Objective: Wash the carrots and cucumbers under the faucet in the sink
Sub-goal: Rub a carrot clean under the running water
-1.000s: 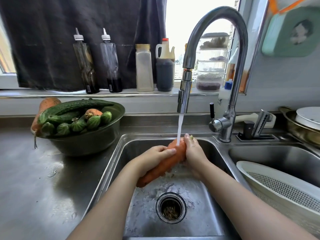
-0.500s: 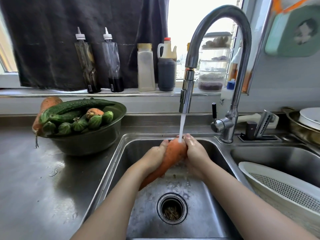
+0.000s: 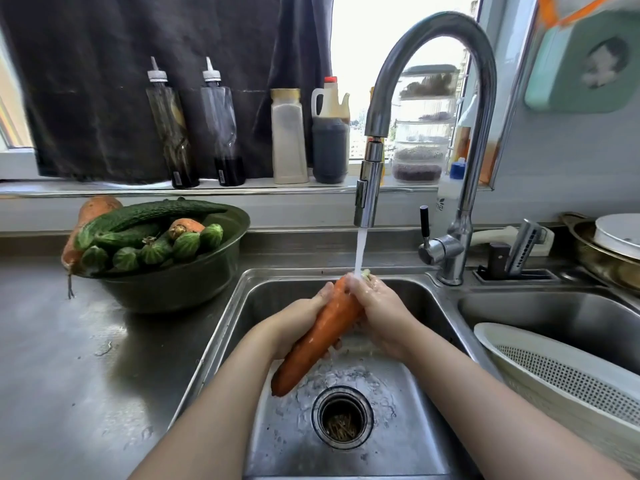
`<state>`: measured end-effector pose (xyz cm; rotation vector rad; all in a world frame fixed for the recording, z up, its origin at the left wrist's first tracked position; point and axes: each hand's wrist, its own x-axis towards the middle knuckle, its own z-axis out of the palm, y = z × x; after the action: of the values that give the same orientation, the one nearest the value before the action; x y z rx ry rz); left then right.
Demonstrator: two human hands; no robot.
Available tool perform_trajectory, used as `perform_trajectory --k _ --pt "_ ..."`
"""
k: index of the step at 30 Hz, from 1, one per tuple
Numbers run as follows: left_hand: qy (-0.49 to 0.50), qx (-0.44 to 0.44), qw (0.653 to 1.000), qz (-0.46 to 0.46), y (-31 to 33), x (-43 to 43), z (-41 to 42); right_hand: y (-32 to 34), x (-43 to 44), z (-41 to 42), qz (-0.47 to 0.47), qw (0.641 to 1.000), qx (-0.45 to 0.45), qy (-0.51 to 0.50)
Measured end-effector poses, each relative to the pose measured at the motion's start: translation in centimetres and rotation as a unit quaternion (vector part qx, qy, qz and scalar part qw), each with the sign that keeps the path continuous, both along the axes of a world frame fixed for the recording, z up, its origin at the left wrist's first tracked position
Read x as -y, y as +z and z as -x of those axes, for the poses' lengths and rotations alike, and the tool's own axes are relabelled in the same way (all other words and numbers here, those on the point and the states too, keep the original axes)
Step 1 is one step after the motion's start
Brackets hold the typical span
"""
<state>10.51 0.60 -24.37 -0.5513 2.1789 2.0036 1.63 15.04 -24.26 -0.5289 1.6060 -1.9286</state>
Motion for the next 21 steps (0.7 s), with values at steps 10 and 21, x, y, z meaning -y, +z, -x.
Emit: perform_trajectory --k 10,21 --pt "0.004 -0.028 0.995 0.098 0.3 -0.8 0.4 -1.2 -0.5 1.5 -0.007 1.0 -0.01 0.01" --pt "0.03 -0.024 0.988 0.149 0.7 -0.7 0.1 -1.1 0.4 0.9 -0.069 0.996 -0.035 -0.043"
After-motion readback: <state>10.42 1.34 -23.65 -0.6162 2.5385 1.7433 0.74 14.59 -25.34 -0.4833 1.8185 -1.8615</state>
